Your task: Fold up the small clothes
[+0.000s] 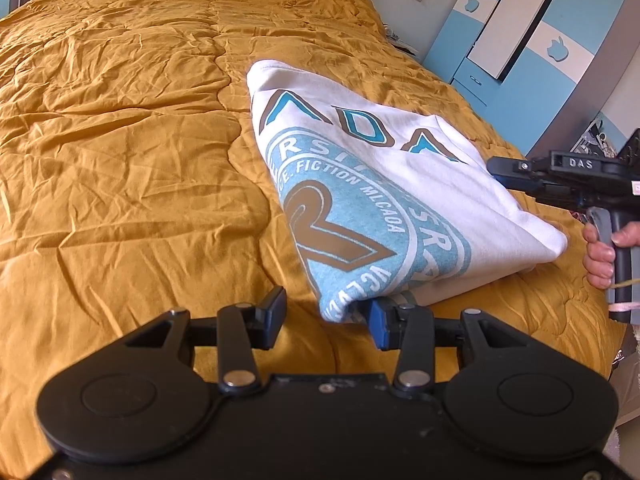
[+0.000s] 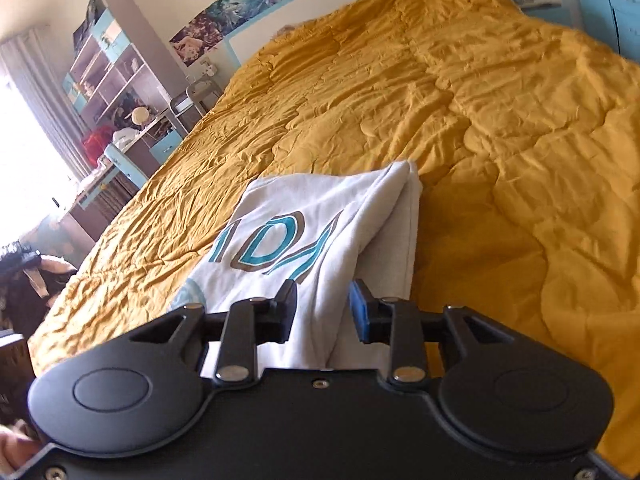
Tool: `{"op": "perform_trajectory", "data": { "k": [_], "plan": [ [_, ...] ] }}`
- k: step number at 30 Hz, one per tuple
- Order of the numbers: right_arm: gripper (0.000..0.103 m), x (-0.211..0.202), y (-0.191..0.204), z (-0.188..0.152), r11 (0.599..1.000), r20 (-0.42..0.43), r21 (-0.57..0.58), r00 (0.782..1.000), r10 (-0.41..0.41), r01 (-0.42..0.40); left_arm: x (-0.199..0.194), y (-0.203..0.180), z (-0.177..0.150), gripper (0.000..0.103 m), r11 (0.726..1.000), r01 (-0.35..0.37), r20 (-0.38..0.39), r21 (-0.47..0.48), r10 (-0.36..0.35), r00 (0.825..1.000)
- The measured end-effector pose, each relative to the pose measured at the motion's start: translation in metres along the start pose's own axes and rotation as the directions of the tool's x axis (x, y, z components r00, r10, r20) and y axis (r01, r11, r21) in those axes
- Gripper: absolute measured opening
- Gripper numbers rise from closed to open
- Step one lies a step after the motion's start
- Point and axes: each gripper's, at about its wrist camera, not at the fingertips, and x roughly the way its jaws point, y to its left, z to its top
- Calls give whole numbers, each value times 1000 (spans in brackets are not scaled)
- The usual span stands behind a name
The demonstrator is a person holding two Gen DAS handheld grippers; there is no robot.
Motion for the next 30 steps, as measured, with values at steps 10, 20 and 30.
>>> {"op": "perform_trajectory", "data": {
  "k": [10,20,30],
  "plan": [
    [8,1,7,14,999,61,-26,998,-21,23,4,1,-1,47,999,-37,19,8,37,999],
    [23,-21,-23,-15,996,63,86,998,17,-23,1,-7,-3,45,992,-87,33,91,84,996],
    [34,-62,-4,-51,997,-20,-78,1000,-11,9,3,-16,-9,45,984,-120,57,134,113,992]
  ]
}}
